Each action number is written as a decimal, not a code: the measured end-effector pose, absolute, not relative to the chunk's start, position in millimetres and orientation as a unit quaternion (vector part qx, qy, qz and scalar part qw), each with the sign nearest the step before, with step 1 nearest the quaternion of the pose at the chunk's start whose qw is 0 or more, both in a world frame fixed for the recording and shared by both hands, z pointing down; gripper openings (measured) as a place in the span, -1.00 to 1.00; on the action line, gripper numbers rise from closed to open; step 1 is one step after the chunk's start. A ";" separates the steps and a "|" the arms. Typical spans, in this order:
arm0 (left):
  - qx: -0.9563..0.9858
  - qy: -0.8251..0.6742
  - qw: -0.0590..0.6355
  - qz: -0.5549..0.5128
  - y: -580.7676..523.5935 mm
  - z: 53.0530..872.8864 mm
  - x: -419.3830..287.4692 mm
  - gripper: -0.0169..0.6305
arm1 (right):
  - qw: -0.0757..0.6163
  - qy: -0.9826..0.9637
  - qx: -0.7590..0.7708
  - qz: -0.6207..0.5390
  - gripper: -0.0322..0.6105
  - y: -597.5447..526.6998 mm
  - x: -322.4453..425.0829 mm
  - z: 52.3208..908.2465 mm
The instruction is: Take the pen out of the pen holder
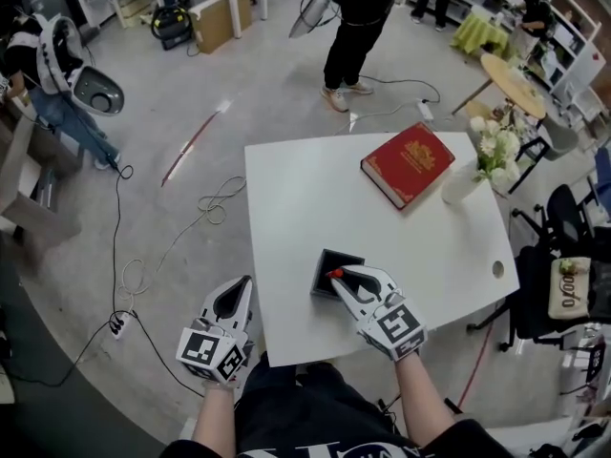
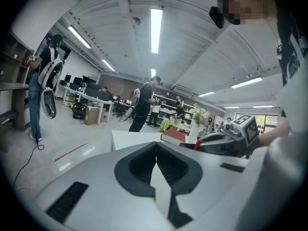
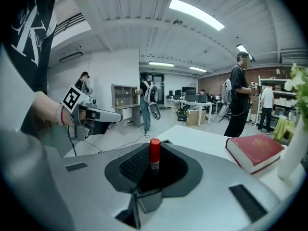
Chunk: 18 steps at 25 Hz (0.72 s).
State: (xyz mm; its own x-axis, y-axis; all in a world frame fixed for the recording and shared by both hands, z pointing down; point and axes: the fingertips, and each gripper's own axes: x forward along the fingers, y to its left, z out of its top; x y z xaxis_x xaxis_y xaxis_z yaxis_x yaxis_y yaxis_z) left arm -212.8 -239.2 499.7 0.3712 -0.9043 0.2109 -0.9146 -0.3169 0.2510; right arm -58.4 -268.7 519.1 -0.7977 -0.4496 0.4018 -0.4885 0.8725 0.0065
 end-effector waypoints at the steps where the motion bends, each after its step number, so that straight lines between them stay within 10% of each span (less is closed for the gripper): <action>1: 0.814 -0.557 0.165 0.016 -240.8 499.1 -212.3 -0.94 | 0.205 -0.946 0.246 0.048 -0.67 -268.9 -58.8 519.4; 18: 0.831 -0.536 0.147 0.023 -257.6 484.6 -203.9 -0.94 | 0.122 -0.946 0.281 0.106 -0.67 -280.1 -40.7 497.3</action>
State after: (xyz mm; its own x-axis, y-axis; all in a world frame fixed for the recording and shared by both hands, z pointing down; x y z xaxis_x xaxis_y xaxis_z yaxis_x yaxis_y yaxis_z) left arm -203.9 -257.6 484.6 0.4234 -0.8845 0.1958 -0.8980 -0.3811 0.2200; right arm -40.7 -280.1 497.3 -0.8120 -0.5067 0.2897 -0.5582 0.8192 -0.1315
